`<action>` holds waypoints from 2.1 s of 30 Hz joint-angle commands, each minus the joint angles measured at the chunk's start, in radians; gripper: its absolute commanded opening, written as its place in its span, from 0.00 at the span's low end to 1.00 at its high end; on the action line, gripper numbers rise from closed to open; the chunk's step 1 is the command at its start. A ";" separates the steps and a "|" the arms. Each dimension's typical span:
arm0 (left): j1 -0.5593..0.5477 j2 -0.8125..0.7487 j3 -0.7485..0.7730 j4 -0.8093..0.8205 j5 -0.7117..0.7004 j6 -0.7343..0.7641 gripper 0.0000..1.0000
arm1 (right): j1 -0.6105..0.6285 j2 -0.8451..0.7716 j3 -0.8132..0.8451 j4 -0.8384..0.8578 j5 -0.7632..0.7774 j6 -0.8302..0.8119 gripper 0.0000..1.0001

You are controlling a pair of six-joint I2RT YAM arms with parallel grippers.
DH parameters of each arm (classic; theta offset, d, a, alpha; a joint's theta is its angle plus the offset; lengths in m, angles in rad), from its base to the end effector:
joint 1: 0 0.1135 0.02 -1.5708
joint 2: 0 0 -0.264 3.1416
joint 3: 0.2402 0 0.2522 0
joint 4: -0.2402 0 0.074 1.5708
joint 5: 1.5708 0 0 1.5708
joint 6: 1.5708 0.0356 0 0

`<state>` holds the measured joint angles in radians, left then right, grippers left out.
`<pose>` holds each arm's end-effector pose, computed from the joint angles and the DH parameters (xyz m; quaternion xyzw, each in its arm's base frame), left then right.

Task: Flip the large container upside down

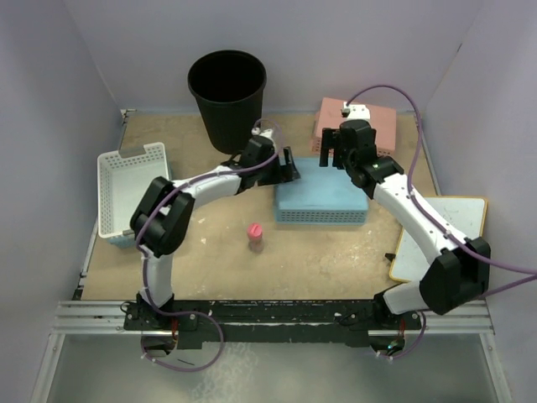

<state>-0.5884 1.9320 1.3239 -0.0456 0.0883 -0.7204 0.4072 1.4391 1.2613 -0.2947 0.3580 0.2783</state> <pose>0.3605 -0.2443 0.2032 -0.0396 0.8952 -0.3006 0.3268 0.3104 0.1203 0.3421 0.0387 0.8436 0.0296 0.5348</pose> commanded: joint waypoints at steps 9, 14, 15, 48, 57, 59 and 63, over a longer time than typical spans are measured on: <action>-0.085 -0.013 0.340 -0.176 -0.009 0.126 0.82 | -0.002 -0.142 -0.121 0.065 0.135 -0.030 0.92; 0.067 -0.239 0.086 -0.182 -0.006 0.131 0.82 | -0.001 -0.155 -0.141 0.131 0.027 -0.053 0.92; 0.089 -0.283 0.040 -0.212 -0.044 0.139 0.82 | 0.000 -0.144 -0.139 0.131 -0.043 -0.056 0.92; 0.410 -0.619 -0.008 -0.636 -0.369 0.239 0.87 | 0.194 0.300 0.276 0.004 -0.157 0.028 0.96; 0.411 -0.814 -0.147 -0.479 -0.168 0.260 0.88 | 0.196 0.320 0.212 -0.047 -0.313 -0.001 0.95; 0.411 -0.847 -0.177 -0.453 -0.162 0.265 0.88 | 0.196 0.263 0.113 -0.023 -0.360 -0.012 0.96; 0.411 -0.819 -0.178 -0.457 -0.121 0.284 0.88 | 0.196 0.192 -0.007 -0.037 -0.381 0.009 0.96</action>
<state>-0.1780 1.0866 1.1534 -0.5785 -0.1188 -0.4721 0.6010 1.7267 1.3266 -0.3088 0.0547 0.2840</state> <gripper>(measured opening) 0.883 0.958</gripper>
